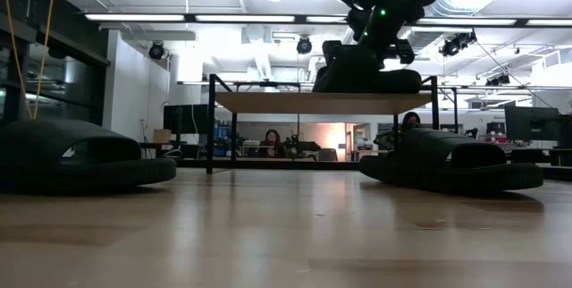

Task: Pick and place slides into the shelf
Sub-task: Put the black slipper on the shelf

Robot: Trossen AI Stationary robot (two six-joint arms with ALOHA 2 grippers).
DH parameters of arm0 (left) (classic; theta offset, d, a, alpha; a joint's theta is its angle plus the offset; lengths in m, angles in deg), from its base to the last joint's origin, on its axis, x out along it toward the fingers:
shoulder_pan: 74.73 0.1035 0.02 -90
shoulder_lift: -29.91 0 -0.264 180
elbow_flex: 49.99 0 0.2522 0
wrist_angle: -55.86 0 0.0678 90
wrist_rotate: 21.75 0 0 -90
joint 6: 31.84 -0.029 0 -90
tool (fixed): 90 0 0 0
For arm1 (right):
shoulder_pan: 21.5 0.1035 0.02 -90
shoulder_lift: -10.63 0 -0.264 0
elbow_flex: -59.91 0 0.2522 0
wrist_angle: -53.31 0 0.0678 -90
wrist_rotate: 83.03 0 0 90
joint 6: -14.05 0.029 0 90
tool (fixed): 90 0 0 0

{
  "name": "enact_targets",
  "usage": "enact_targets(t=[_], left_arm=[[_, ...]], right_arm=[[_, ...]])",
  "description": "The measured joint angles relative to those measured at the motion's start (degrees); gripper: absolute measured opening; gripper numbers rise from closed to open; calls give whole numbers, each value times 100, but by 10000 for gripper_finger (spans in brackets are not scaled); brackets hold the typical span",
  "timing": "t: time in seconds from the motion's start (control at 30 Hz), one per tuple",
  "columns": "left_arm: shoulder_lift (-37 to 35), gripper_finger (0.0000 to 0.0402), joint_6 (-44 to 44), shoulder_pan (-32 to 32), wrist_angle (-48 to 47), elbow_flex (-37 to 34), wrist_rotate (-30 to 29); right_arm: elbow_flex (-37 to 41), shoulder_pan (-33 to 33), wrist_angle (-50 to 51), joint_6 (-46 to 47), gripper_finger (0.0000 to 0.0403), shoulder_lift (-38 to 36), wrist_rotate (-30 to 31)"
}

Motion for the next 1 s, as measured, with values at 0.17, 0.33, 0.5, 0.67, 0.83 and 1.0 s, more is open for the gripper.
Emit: enact_targets(t=[0.17,0.33,0.5,0.67,0.83,1.0], left_arm=[[-1,186,0,1,0,0,2],[-2,186,-2,0,0,0,2],[-2,186,-8,2,0,0,1],[0,186,-13,1,0,0,1],[-2,186,-13,0,0,0,2],[0,186,-18,2,2,0,0]], right_arm=[[-2,2,173,28,0,0,7],[-9,3,357,158,3,0,6],[-9,2,381,120,26,0,4],[-9,4,388,116,70,-1,-2],[-7,4,438,106,113,-78,-48],[-5,4,438,104,142,-251,-60]])
